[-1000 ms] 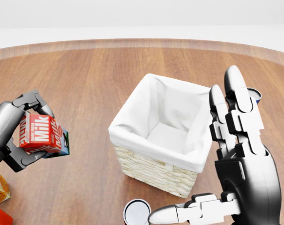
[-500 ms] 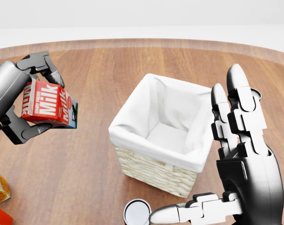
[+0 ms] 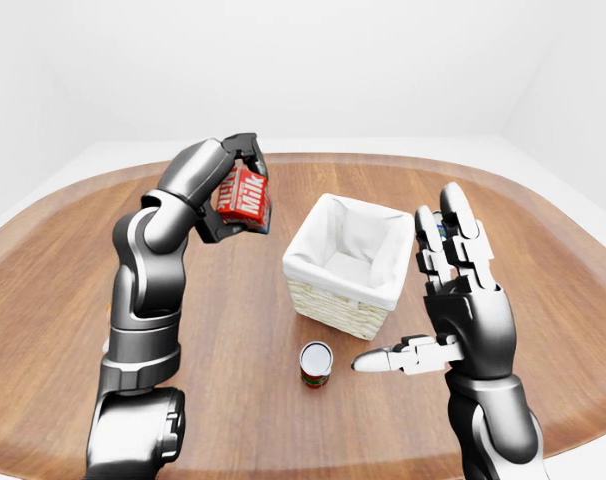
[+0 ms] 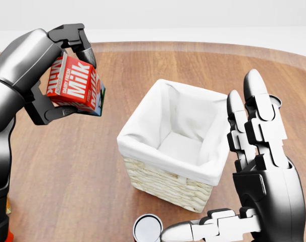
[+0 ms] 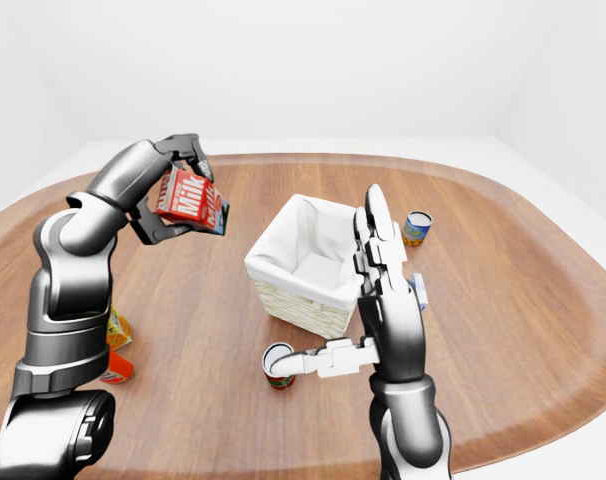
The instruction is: Pick the milk and place it in the basket.
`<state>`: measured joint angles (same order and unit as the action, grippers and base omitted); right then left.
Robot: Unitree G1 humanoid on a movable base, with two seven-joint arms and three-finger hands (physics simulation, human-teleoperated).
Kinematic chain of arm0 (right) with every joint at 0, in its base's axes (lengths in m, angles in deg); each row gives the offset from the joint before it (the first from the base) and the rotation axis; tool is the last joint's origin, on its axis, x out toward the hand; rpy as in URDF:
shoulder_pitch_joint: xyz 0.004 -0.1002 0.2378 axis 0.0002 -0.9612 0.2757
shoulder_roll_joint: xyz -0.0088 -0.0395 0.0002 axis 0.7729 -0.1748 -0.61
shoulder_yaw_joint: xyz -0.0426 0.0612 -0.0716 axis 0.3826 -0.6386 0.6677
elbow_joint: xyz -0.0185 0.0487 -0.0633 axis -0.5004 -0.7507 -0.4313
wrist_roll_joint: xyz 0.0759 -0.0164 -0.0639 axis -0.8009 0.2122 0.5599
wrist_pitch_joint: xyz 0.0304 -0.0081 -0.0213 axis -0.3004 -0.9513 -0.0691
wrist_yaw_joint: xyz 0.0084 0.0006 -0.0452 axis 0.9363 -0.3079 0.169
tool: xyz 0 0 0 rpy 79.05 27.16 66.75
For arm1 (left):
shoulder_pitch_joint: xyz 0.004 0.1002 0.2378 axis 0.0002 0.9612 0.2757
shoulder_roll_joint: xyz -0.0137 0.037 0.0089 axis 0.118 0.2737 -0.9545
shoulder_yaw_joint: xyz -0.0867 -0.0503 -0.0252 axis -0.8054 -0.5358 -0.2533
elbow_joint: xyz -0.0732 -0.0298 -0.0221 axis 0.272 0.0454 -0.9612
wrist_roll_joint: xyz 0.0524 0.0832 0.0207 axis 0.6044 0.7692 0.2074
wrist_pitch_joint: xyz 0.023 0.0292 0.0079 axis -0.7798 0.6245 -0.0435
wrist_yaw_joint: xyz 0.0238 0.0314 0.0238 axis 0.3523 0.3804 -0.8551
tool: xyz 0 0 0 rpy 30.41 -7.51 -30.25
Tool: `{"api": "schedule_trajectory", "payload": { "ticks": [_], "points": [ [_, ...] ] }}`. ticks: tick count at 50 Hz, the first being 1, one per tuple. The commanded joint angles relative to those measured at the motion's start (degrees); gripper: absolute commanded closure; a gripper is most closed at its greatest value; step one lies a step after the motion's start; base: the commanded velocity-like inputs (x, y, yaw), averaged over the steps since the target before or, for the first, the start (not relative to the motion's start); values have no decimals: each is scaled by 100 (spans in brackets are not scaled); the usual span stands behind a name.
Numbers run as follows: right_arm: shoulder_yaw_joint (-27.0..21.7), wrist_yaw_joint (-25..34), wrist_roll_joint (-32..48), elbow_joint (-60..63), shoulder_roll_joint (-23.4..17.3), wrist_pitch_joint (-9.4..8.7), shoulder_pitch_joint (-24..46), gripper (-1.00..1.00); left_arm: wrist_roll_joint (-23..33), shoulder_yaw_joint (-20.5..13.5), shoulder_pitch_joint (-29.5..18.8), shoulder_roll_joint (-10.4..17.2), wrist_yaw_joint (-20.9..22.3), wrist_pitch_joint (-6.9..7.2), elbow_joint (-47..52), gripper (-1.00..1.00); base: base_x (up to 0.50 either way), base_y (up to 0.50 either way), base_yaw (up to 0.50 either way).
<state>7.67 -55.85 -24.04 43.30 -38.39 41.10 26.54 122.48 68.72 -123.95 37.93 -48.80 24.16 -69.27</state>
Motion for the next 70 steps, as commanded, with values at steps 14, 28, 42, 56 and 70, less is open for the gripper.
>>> {"api": "schedule_trajectory", "payload": {
  "ticks": [14, 28, 42, 56, 70],
  "points": [
    [134, -41, 92, 34, -18, 0, -8, -100, 5, 348, -697, -570, -221, 0, -404, 100, 0, 0, 0],
    [-76, 12, -35, 121, 7, 0, 59, -100, 3, 421, -778, -782, -509, 0, -878, 100, 0, 0, 0],
    [-63, 23, -12, 98, 17, 0, 27, -100, 68, 650, -975, -1187, -681, 0, -1140, 100, 0, 0, 0],
    [-76, 27, -25, 88, 17, 0, 26, -100, 172, 850, -928, -1538, -839, 0, -1374, 100, 0, 0, 0],
    [-96, 35, -54, 92, 22, 0, 27, -100, 287, 1049, -1029, -2021, -1146, 0, -1930, 100, 0, 0, 0]
  ]
}}
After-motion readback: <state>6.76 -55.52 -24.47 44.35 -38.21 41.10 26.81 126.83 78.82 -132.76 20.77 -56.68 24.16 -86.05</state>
